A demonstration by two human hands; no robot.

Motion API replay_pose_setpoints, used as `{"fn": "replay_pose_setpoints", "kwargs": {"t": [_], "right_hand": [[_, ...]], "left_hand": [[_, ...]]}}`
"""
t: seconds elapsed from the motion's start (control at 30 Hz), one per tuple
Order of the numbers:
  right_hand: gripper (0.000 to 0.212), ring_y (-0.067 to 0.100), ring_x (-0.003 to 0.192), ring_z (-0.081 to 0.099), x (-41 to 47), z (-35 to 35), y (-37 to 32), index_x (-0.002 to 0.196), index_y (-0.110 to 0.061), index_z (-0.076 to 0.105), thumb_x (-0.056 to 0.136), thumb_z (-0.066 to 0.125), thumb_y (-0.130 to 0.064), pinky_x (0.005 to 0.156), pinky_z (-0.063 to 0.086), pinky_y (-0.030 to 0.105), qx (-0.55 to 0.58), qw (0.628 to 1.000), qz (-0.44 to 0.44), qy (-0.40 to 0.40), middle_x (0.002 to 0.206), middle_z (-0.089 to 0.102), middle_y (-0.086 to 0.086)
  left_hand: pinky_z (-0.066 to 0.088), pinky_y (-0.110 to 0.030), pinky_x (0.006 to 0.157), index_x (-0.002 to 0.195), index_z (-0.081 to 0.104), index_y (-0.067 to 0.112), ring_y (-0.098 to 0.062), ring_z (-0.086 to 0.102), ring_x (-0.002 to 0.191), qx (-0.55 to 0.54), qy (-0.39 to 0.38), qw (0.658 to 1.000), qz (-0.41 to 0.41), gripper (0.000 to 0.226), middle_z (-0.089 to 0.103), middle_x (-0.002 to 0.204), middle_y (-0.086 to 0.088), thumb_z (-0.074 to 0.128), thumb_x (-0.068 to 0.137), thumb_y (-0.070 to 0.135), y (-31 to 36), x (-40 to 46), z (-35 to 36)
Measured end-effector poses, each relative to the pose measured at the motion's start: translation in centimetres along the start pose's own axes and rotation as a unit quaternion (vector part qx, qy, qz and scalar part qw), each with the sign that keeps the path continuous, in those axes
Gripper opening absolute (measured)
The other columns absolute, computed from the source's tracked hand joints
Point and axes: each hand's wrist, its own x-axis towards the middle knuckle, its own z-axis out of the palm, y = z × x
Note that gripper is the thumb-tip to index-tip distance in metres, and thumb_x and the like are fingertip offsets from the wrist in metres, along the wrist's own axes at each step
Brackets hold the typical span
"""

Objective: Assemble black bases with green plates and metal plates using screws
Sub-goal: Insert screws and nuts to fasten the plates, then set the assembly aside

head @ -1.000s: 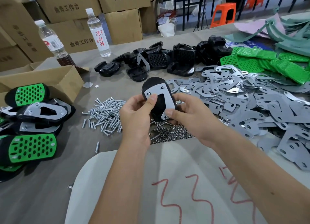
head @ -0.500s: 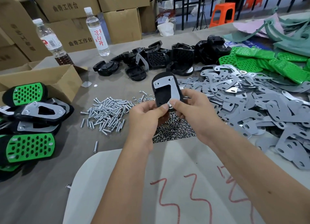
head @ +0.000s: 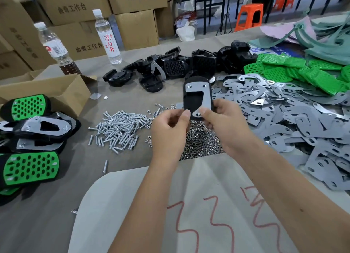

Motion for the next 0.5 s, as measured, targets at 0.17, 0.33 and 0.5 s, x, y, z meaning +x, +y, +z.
{"fn": "replay_pose_setpoints", "kwargs": {"t": [0.17,0.33,0.5], "right_hand": [[0.002,0.008,0.061,0.051,1.9,-3.1,-0.8,0.099,-0.015,0.068,0.098,0.065,-0.015,0.059,0.041,0.026,0.002,0.988,-0.002,0.157,0.071,0.06,-0.007],[0.007,0.009,0.058,0.047,2.9,-5.5,-0.6,0.096,-0.018,0.058,0.098,0.064,-0.022,0.054,0.039,0.025,0.024,0.959,0.018,0.283,0.076,0.057,-0.005],[0.016,0.009,0.064,0.052,3.1,-5.8,-0.4,0.108,-0.012,0.061,0.098,0.064,-0.024,0.055,0.042,0.021,0.036,0.954,0.023,0.298,0.088,0.062,-0.002]], "left_hand": [[0.052,-0.031,0.088,0.107,0.073,0.021,-0.011,0.065,0.096,0.235,-0.008,0.959,0.156,0.019,0.072,0.1,0.008,0.069,0.092,0.01,0.7,0.9,3.1],[0.042,-0.036,0.108,0.139,0.06,0.017,-0.024,0.046,0.134,0.488,-0.159,0.826,0.234,0.045,0.059,0.142,0.0,0.065,0.096,0.007,1.3,2.9,7.4],[0.045,-0.032,0.071,0.097,0.074,0.022,-0.023,0.062,0.092,0.468,-0.087,0.85,0.224,0.006,0.07,0.098,-0.003,0.069,0.098,0.023,0.9,3.2,7.7]]}}
